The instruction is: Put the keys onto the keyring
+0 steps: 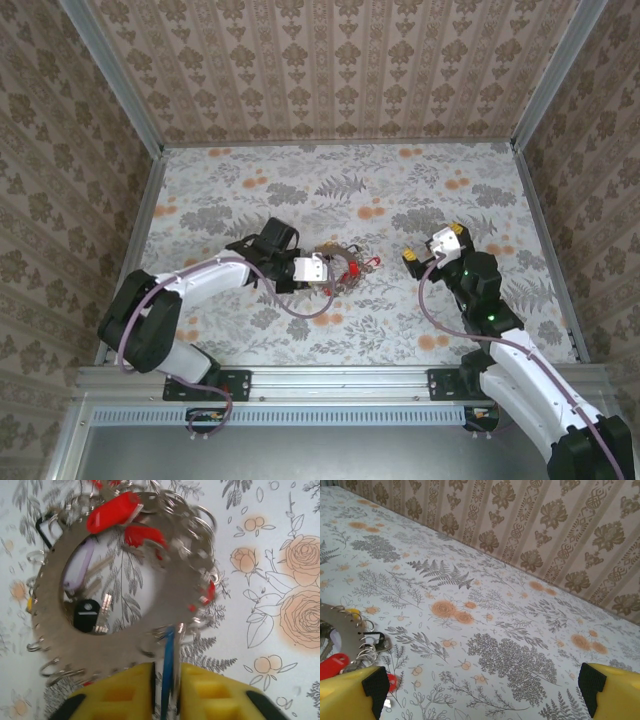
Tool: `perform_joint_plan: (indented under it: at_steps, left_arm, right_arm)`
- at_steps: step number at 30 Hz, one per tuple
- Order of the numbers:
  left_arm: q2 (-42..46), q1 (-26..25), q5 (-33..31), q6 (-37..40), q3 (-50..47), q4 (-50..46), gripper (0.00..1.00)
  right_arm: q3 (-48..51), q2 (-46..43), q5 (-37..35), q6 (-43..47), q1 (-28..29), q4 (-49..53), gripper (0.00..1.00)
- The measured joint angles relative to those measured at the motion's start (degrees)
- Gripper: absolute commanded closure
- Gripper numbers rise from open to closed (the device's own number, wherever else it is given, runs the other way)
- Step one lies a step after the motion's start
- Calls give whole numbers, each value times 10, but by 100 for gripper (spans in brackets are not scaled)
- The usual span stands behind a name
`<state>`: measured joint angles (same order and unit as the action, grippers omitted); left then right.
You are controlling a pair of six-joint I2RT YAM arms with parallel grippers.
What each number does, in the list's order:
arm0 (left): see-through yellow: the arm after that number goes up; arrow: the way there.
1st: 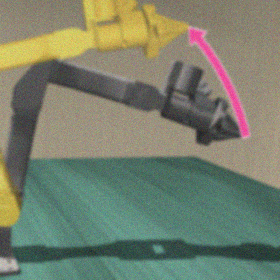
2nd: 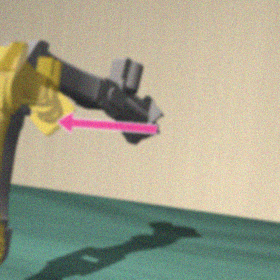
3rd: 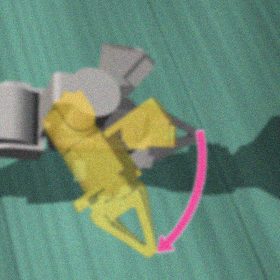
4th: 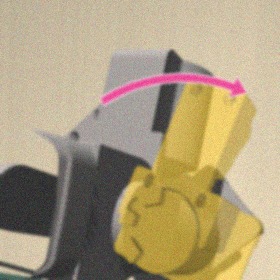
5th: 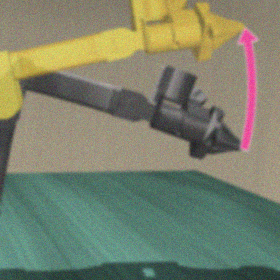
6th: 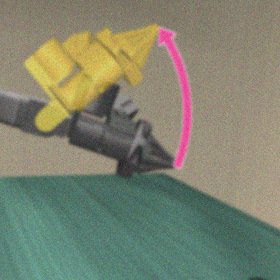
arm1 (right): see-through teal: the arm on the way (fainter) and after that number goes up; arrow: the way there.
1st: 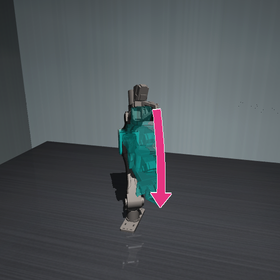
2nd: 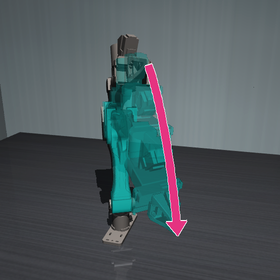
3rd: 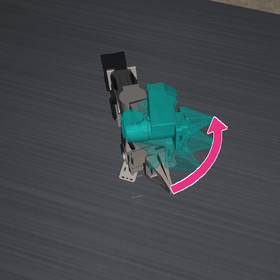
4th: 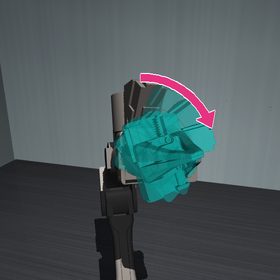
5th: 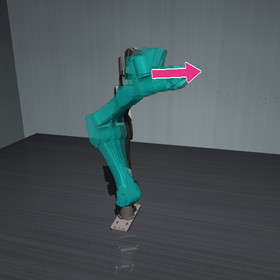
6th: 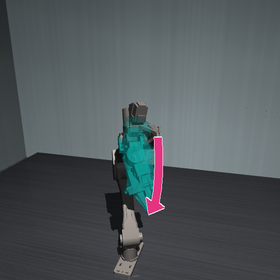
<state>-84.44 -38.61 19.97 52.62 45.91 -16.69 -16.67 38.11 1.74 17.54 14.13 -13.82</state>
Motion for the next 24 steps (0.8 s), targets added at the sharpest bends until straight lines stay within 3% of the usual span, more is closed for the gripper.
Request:
perform_joint_plan:
  at_steps: [4,8,11,14,15,16,20,24]
  left_arm:
    - [34,-3,-22,-28,-18,-3,65]
    - [124,2,-34,-68,-50,-1,62]
    - [226,25,-40,-120,-87,25,38]
    - [344,80,-68,-199,-136,84,20]
    - [373,107,-79,-234,-151,108,7]
    - [390,134,-89,-257,-162,125,0]
    - [387,279,-108,-381,-190,194,0]
    - [308,342,-127,-455,-214,252,0]
  right_arm:
    - [14,0,-9,0,-9,-13,0]
    - [34,-5,-50,-11,-23,-36,0]
    - [41,-16,-82,-25,-36,-52,0]
    - [45,-19,-97,-47,-55,-80,0]
    - [51,-17,-101,-58,-63,-94,0]
    - [57,-14,-103,-68,-68,-106,1]
    - [85,28,-104,-112,-84,-158,1]
    - [94,98,-104,-146,-87,-215,0]
